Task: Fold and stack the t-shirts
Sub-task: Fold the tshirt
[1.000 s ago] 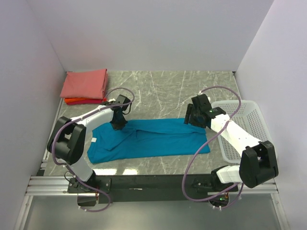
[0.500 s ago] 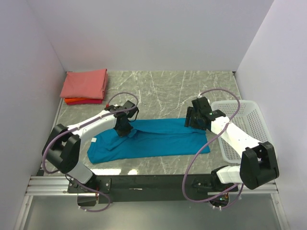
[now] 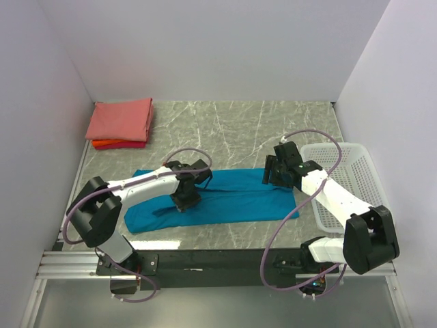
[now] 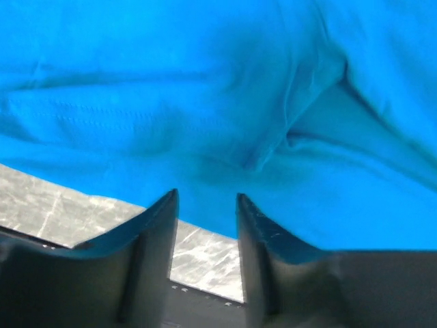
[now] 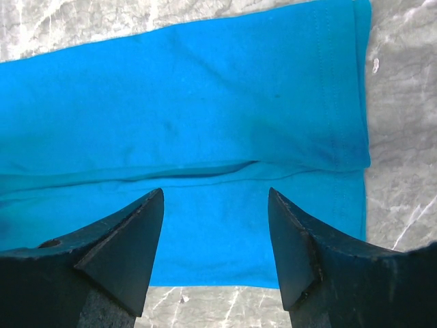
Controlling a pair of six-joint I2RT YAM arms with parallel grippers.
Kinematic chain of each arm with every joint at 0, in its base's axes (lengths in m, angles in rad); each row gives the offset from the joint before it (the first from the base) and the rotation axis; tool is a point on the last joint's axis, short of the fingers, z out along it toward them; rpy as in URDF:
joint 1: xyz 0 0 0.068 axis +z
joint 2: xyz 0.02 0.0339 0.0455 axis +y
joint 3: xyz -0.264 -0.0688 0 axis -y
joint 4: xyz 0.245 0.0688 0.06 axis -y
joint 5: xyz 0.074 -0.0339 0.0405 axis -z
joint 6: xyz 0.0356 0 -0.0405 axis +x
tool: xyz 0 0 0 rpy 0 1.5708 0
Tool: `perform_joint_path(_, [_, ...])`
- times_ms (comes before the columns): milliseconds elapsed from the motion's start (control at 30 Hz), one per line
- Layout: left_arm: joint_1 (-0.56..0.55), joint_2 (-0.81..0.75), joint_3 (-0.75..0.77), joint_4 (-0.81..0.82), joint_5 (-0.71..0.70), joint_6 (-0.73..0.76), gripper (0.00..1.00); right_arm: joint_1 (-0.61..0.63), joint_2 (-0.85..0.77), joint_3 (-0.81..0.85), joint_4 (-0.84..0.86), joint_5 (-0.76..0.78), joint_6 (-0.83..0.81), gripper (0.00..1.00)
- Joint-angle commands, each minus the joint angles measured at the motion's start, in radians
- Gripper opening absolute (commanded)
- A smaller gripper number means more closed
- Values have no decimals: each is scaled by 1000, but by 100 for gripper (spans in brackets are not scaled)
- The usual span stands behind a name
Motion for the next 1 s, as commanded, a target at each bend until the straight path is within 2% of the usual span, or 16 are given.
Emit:
perform_joint_path(0, [-53, -38, 19, -34, -15, -47, 54, 5, -31, -7, 40, 3, -2, 69])
perform_joint_path(33, [-64, -56, 25, -57, -27, -49, 61, 5, -31, -4, 37, 8, 1, 69])
perform_joint_path(67, [-75, -65, 34, -69, -43, -49, 73, 5, -33, -1, 37, 6, -1, 69])
perform_joint_path(167, [-105, -113, 68, -110, -98, -36, 93, 5, -42, 3, 43, 18, -4, 70])
perform_joint_path(233, [-105, -165, 83, -121, -152, -27, 99, 5, -41, 13, 36, 23, -5, 70])
perform_joint_path(333, [-72, -220, 79, -79, -233, 23, 99, 5, -34, 25, 29, 28, -5, 70])
perform_joint_path(400, [21, -231, 42, 12, -241, 72, 99, 5, -33, 32, 22, 29, -4, 70])
perform_joint_path(500, [179, -214, -40, 189, -163, 187, 99, 5, -40, 33, 22, 34, -4, 70])
perform_joint_path(567, [218, -174, -58, 254, -97, 233, 99, 5, -42, 31, 20, 42, 2, 70])
perform_joint_path(800, [226, -85, -125, 284, 6, 249, 99, 5, -34, 34, 2, 39, 5, 70])
perform_joint_path(967, [188, -180, -252, 348, 98, 211, 99, 5, -39, 31, -9, 54, 2, 70])
